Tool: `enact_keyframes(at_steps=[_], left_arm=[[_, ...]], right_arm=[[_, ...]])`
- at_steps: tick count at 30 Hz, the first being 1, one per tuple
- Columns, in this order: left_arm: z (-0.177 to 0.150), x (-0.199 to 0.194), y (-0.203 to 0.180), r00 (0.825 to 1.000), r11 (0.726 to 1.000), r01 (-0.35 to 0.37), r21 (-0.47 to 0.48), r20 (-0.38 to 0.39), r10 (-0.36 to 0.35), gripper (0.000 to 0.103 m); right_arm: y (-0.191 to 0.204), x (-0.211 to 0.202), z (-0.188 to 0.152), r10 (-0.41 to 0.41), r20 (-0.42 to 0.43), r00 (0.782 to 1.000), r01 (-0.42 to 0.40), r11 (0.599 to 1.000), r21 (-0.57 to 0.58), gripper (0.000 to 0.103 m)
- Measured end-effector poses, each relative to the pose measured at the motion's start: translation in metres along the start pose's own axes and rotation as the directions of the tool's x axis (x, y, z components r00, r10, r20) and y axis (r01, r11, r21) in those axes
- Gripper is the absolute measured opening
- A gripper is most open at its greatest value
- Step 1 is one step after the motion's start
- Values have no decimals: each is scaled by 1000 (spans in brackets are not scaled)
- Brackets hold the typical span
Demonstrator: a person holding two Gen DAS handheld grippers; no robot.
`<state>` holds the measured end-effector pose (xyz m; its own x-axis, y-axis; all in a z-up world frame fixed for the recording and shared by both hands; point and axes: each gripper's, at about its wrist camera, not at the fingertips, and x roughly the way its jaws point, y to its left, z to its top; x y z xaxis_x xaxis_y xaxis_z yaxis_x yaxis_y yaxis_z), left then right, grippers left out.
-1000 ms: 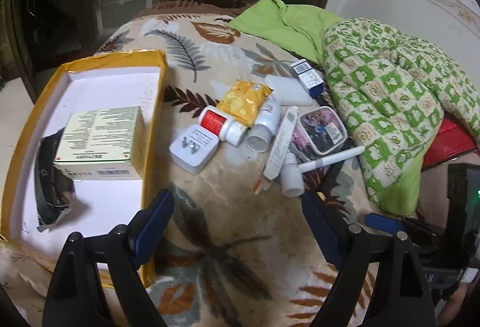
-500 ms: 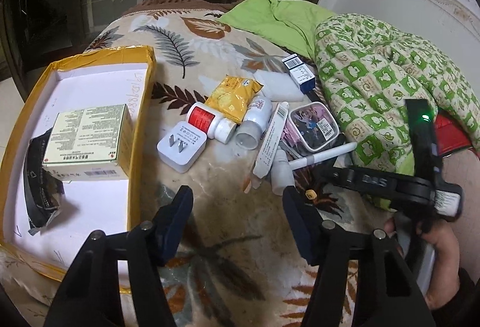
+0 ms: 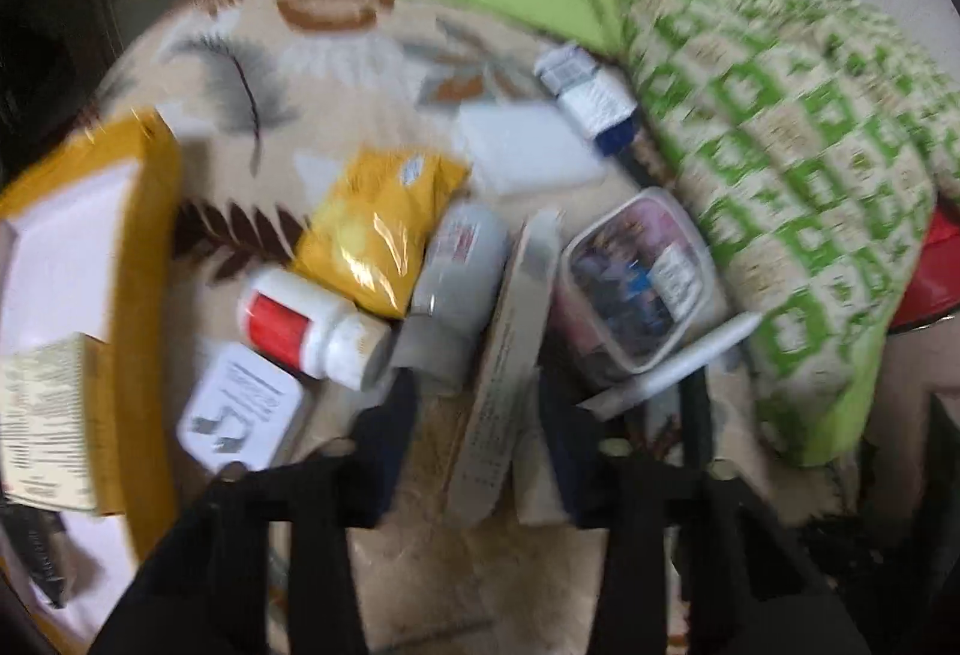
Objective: Organize objects
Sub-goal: 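Grasp the white tube box with the left tool while the right tool grasps the black marker, then carry the white tube box and black marker over to the tray with both tools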
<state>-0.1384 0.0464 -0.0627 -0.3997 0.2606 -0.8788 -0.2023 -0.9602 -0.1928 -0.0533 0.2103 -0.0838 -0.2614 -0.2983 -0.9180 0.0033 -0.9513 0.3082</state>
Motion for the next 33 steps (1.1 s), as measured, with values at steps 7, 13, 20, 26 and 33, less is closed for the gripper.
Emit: enact_keyframes(at_steps=[7, 13, 20, 26, 33], left_arm=[[-37, -24, -2, 999, 999, 37, 16, -33, -36, 14], [-70, -32, 6, 995, 998, 59, -37, -83, -62, 16], [-56, -17, -3, 994, 1000, -5, 5, -106, 6, 27], [-60, -16, 9, 996, 997, 26, -68, -83, -31, 16], [-80, -66, 32, 996, 986, 75, -148, -43, -82, 16]], right_arm=[[3, -2, -10, 10, 40, 999, -8, 999, -54, 19], [8, 0, 5, -14, 81, 997, 20, 997, -69, 35], [2, 6, 14, -1, 94, 996, 2, 1000, -10, 34], [-11, 5, 14, 14, 61, 998, -15, 1000, 27, 17], [1, -10, -31, 10, 23, 1000, -9, 1000, -22, 15]])
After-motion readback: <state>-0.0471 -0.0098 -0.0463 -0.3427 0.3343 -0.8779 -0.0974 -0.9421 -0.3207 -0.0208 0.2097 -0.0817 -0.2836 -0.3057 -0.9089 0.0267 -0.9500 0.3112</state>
